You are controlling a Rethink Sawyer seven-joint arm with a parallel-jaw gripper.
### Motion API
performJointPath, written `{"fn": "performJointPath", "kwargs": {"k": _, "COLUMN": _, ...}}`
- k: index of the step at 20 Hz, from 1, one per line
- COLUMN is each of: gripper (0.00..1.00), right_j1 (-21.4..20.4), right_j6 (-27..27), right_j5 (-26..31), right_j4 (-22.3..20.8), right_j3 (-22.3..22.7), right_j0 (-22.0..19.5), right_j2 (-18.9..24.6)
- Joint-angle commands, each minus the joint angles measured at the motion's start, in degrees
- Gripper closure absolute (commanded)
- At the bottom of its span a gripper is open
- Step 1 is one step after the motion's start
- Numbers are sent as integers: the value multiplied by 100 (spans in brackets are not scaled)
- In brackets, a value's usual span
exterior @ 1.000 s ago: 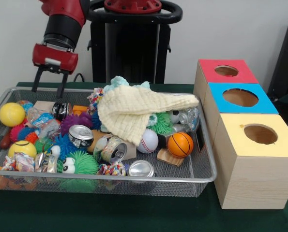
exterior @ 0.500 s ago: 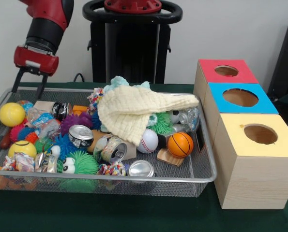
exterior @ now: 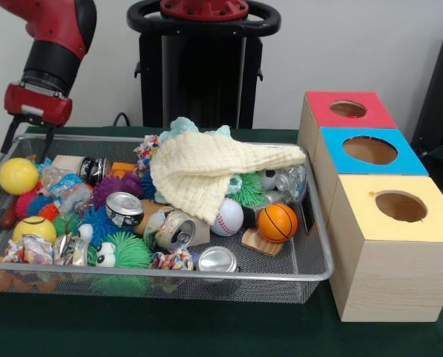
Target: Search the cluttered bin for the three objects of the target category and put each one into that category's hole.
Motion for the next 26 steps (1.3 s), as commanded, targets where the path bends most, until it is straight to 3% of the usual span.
{"fn": "performJointPath", "kwargs": {"k": 1, "gripper": 0, "right_j1": 365, "right_j6": -36, "right_j5": -450, "right_j4": 378, "right_j3": -1156, "right_j0": -211, "right_j2": 1111}}
{"fn": "performJointPath", "kwargs": {"k": 26, "gripper": 0, "right_j1": 758, "right_j6": -65, "right_j5": -249, "right_j4": 698, "right_j3": -1565, "right_j0": -131, "right_j2": 1227}}
